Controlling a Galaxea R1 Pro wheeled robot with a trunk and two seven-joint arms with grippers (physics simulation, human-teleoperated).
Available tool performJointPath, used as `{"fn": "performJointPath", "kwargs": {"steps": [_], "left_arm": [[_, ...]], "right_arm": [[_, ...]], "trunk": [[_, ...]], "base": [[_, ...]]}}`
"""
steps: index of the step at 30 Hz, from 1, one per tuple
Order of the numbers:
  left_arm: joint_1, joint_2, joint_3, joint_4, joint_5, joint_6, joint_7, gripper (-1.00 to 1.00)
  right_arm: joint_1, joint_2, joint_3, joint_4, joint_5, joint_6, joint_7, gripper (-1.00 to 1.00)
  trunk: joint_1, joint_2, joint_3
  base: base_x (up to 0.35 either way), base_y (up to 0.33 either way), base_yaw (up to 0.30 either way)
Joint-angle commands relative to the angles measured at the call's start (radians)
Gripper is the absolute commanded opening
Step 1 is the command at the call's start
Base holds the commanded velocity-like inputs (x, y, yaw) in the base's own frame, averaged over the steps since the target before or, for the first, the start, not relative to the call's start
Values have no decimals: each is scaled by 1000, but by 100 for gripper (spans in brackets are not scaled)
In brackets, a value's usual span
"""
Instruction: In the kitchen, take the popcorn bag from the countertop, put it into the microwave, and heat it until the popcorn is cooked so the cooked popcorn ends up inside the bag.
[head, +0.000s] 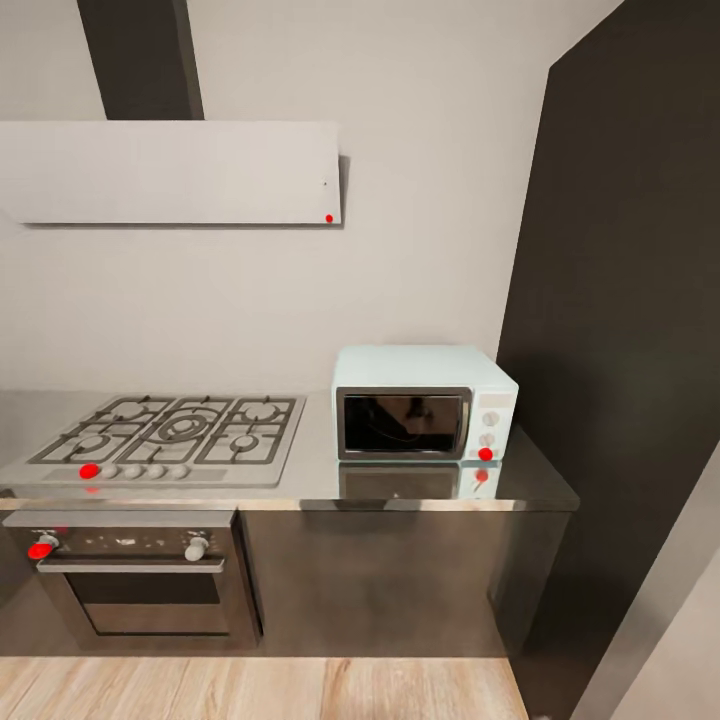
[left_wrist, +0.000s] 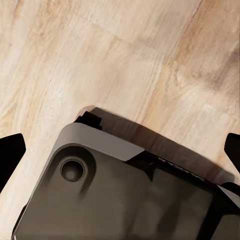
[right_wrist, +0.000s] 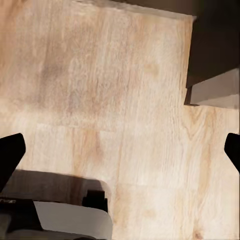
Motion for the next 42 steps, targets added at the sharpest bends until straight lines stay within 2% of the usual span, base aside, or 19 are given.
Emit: {"fn": "performJointPath", "kwargs": {"steps": [1, 4, 8, 9, 12, 13, 14, 16, 18, 19, 23, 26, 28, 29, 32, 33, 35, 38, 42], "left_arm": [[-1, 0, -8, 0, 7, -2, 4, 100], [-1, 0, -8, 0, 6, -2, 4, 100], [-1, 1, -8, -1, 7, -2, 4, 100], [-1, 1, -8, 0, 7, -3, 4, 100], [-1, 1, -8, -1, 7, -3, 4, 100], [-1, 1, -8, -1, 8, -4, 4, 100], [-1, 1, -8, -1, 8, -4, 4, 100], [-1, 1, -8, -2, 8, -4, 4, 100], [-1, 1, -8, -2, 8, -4, 4, 100], [-1, 1, -8, -2, 7, -4, 4, 100], [-1, -2, -10, -2, 2, -3, 6, 100], [-1, -4, -11, -2, -4, -1, 5, 100], [-1, -5, -12, -3, -6, 0, 2, 100], [-1, -6, -12, -3, -7, 1, 1, 100], [-1, -11, -13, -3, -8, 5, 0, 100], [-1, -16, -13, -2, -8, 7, 0, 100], [-1, -19, -13, -2, -8, 8, -1, 100], [-1, -19, -14, -3, -9, 7, -1, 100], [-1, -20, -14, -6, -10, 2, -1, 100]], "right_arm": [[0, 12, -9, -96, 8, 58, 12, 100], [0, 49, -9, -312, 6, 213, 64, 100], [2, 84, -6, -567, 4, 407, 162, 100], [1, 89, -6, -597, 4, 440, 168, 100], [-13, 95, -6, -674, 1, 526, 174, 100], [-45, 97, -7, -804, -3, 624, 177, 100], [-51, 97, -7, -836, -4, 646, 177, 100], [-86, 94, -6, -1026, -20, 787, 179, 100], [-142, 89, -7, -1127, -27, 885, 192, 100], [-164, 88, -7, -1140, -28, 901, 196, 100], [-257, 86, -10, -1154, -30, 924, 201, 100], [-390, 82, -16, -1062, -30, 909, 192, 100], [-449, 61, -30, -938, -29, 832, 189, 100], [-463, 52, -38, -874, -30, 757, 188, 100], [-475, 45, -74, -749, -32, 582, 189, 100], [-477, 45, -104, -714, -32, 521, 191, 100], [-478, 44, -140, -685, -32, 457, 197, 100], [-478, 43, -167, -658, -32, 406, 204, 100], [-482, 36, -175, -625, -23, 389, 245, 100]], "trunk": [[0, -1, -2], [0, -1, -2], [0, -1, -2], [0, -1, -2], [0, -1, -2], [0, -1, -2], [0, -1, -2], [0, -1, -2], [0, -1, -2], [0, -1, -2], [0, -1, -2], [0, -1, -2], [0, -1, -2], [0, -1, -2], [0, -1, -2], [0, -1, -2], [0, -1, -2], [0, -1, -2], [0, -1, -2]], "base": [[0, 0, 0], [0, 0, 0], [0, 0, 0], [0, 0, 0], [0, 0, 0], [0, 0, 0], [0, 0, 0], [0, 0, 0], [0, 0, 0], [0, 0, 0], [0, 0, 0], [0, 0, 0], [0, 0, 0], [0, 0, 0], [0, 0, 0], [0, 0, 0], [0, 0, 0], [0, 0, 0], [0, 0, 0]]}}
